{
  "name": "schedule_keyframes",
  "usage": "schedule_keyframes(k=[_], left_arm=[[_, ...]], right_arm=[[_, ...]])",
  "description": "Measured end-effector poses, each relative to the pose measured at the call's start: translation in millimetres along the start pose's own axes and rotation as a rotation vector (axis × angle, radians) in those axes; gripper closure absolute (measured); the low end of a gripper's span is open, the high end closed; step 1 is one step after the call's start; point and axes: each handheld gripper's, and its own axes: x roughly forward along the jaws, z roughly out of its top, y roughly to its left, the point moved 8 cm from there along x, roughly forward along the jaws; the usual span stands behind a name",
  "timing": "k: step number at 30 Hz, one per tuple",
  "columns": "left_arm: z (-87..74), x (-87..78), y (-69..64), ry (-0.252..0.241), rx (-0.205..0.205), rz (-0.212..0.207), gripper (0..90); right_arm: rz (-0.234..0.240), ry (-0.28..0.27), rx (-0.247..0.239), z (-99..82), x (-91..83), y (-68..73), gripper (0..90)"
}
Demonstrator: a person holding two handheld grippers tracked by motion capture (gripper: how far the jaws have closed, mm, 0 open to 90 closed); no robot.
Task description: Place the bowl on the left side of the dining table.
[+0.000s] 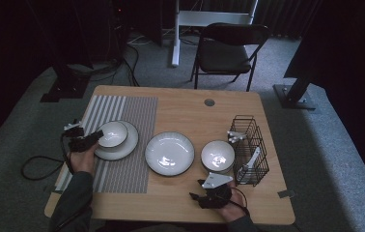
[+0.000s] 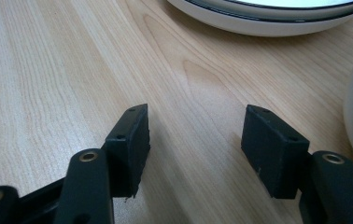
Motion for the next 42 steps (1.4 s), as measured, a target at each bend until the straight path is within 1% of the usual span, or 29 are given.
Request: schedule_keyframes(k=[3,10,14,19,24,33,37,42], left_arm=[[-0.1,-0.2,0.2,0.0,0.001,-0.003,78.7],[-0.2,-1.2,0.1,-0.019,-0.008,-0.005,78.0],[4.0,-7.1,-1.0,-0.048,-0.004,0.003,76.8],[7.9,-13.7,-4.4,-0.076,0.019,0.017,76.0],[9.8,-17.0,-8.2,-0.088,0.037,0.027,75.4],[11.3,-25.2,-9.4,-0.109,0.046,0.029,75.0],[12.8,-29.9,-11.8,-0.12,0.055,0.032,74.9],[13.1,-35.5,-19.0,-0.132,0.073,0.024,74.5]], right_arm=[[0.0,0.0,0.0,0.0,0.0,0.0,41.1],[0.0,0.001,-0.001,-0.1,0.0,0.0,41.1],[0.0,0.001,0.0,-0.1,-0.1,0.0,41.1],[0.0,0.001,-0.001,-0.1,0.0,0.0,41.1],[0.0,0.0,0.0,0.0,0.0,0.0,41.1],[0.0,-0.001,-0.001,0.0,0.1,0.0,41.1],[0.0,-0.001,0.0,0.0,0.1,0.0,41.1],[0.0,0.0,0.001,0.0,0.1,0.1,41.1]])
